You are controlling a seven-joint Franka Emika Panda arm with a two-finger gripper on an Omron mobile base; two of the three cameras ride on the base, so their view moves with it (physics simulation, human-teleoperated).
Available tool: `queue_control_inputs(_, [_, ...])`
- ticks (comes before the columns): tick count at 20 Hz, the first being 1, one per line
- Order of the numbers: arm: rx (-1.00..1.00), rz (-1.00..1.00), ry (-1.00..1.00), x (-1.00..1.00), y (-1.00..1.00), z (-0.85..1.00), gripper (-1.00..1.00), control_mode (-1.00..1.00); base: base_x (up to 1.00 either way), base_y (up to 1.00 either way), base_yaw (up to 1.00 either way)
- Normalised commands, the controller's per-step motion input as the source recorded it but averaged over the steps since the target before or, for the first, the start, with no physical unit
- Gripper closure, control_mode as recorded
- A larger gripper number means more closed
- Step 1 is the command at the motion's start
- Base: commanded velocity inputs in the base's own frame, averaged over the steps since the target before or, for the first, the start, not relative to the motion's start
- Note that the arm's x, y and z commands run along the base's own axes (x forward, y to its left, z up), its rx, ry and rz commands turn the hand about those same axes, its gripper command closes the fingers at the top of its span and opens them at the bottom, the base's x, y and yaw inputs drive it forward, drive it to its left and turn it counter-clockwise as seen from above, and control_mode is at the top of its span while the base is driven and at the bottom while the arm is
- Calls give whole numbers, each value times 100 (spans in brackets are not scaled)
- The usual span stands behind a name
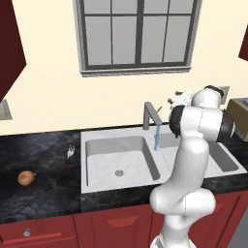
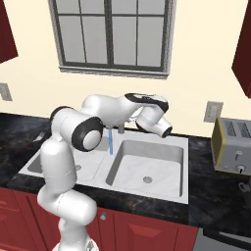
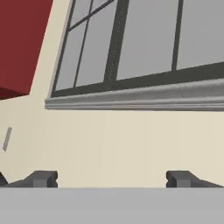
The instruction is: Turn on the sink faucet. Then move the onion from the counter to the sink. Turn off the sink. Move the vegetable from the sink to the pot next to the stove. Finally move the pot to the front left burner.
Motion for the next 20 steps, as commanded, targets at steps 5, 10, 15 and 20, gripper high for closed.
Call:
queue_control_inputs(5, [-1,3,-12,-79,50,50,-100,-100,0,0,0])
queue_control_inputs(10, [-5,6,-12,-68,68,56,-100,-100,0,0,0])
queue_control_inputs(15, [-12,9,-10,-59,79,55,-100,-100,0,0,0])
queue_control_inputs(20, [-29,9,-19,-62,89,24,-100,-100,0,0,0])
